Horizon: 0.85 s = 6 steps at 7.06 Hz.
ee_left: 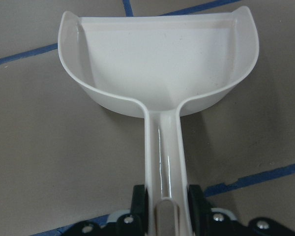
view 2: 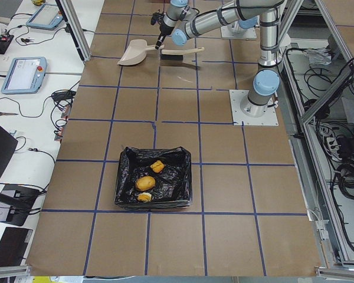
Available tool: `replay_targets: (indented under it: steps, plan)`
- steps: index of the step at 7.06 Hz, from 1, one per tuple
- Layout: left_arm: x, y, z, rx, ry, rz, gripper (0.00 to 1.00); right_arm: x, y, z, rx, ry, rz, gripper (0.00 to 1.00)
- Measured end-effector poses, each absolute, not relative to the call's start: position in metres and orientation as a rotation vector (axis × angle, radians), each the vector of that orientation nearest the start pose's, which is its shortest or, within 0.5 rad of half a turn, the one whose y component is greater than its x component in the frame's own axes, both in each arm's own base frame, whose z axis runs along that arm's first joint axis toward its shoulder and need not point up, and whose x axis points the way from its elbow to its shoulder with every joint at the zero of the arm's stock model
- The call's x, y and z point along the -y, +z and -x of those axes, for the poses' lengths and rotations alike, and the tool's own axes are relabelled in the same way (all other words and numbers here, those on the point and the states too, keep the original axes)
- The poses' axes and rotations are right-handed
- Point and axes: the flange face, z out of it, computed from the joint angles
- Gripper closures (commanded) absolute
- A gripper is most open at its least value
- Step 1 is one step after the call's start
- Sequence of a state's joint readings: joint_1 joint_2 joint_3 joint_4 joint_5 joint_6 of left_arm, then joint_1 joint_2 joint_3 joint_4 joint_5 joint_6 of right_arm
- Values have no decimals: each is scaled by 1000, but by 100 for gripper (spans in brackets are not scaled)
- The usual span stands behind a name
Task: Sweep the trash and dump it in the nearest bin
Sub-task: 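Lower the dustpan onto the table with the left gripper, then open the left gripper and lift it away from the dustpan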
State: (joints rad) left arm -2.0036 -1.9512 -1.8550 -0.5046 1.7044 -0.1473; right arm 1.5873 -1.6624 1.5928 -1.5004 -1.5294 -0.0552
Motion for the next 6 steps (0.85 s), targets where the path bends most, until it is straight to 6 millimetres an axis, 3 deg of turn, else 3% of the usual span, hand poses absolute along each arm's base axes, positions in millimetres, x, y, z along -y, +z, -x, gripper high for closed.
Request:
replay_targets:
  steps: [2, 3, 4, 6]
  plan:
    - [494, 267, 359, -3036, -664, -391, 0, 450, 513, -145, -3098, 2, 111, 0]
    - [497, 273, 356, -3035, -677, -385, 0, 451, 512, -145, -3097, 3, 112, 0]
    - [504, 280, 346, -3041, -679, -370, 0, 451, 512, -145, -3096, 3, 112, 0]
    - [524, 301, 298, -3089, -594, -364, 0, 451, 512, -145, -3094, 3, 111, 0]
